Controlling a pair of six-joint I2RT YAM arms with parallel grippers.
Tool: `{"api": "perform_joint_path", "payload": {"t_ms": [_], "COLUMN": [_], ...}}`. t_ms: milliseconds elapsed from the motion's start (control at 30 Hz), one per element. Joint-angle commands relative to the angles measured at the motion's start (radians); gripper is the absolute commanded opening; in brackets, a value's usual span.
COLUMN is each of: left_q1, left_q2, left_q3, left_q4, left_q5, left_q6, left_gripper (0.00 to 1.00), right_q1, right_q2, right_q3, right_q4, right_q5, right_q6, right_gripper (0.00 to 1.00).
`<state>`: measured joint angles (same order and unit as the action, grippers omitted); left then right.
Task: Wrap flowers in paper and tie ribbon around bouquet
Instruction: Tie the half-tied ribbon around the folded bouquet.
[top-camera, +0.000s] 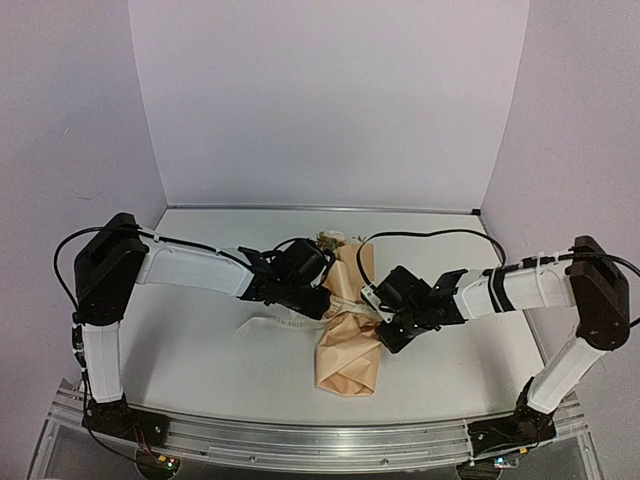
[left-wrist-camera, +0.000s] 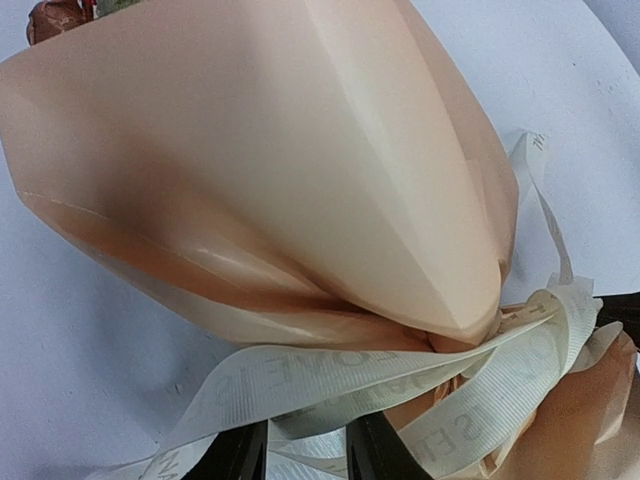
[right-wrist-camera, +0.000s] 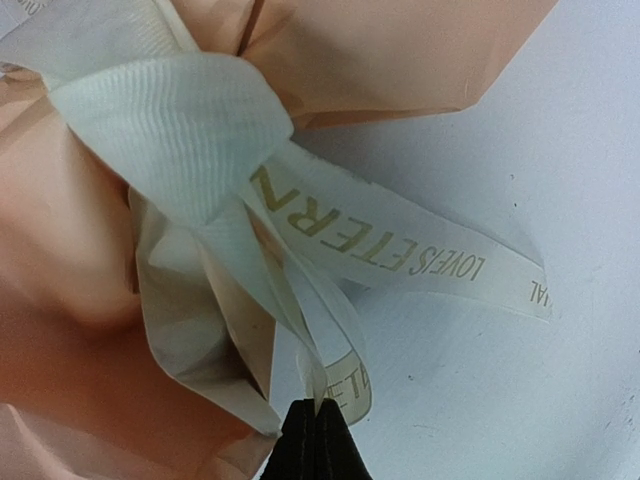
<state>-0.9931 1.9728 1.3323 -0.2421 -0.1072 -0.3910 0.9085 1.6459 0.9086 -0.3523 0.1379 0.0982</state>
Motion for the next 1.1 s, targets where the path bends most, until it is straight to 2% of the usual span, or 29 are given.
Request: {"api": "perform_joint_path", "payload": {"t_ms": [0, 100, 200, 233, 533, 1067], "left_q1": [0.018, 0.026, 0.032, 0.033, 0.044, 0.201], "left_q2": [-0.004, -0.002, -0.005, -0.009, -0.063, -0.151], "left_q3": [-0.011, -0.010, -0.007, -0.005, -0.039, -0.166], "left_q4": [0.072, 0.076, 0.072, 0.066, -0.015, -0.030], "left_q5": [-0.041, -0.050, -0.032, -0.024, 0.137, 0.318], "left_q6": [0.031, 0.049, 0.073, 0.083, 0.168, 0.086], "left_gripper": [0.26, 0.17, 0.02, 0.00, 0.00, 0.00], "right_q1": [0.002, 0.002, 0.003, 0.002, -0.031, -0.104], "right_q2": [-0.032, -0.032, -0.036, -0.038, -0.072, -0.105], "right_q3": [0.033, 0.036, 0.040, 0.043, 0.035, -0.061], "right_q4": [0.012, 0.012, 0.011, 0.009, -0.014, -0.019], "right_q5": [0.010, 0.014, 0.023, 0.028, 0.035, -0.019], "right_q6": [0.001, -0.006, -0.018, -0.022, -0.013, 0.127], "right_gripper": [0.00, 0.00, 0.00, 0.00, 0.00, 0.00]}}
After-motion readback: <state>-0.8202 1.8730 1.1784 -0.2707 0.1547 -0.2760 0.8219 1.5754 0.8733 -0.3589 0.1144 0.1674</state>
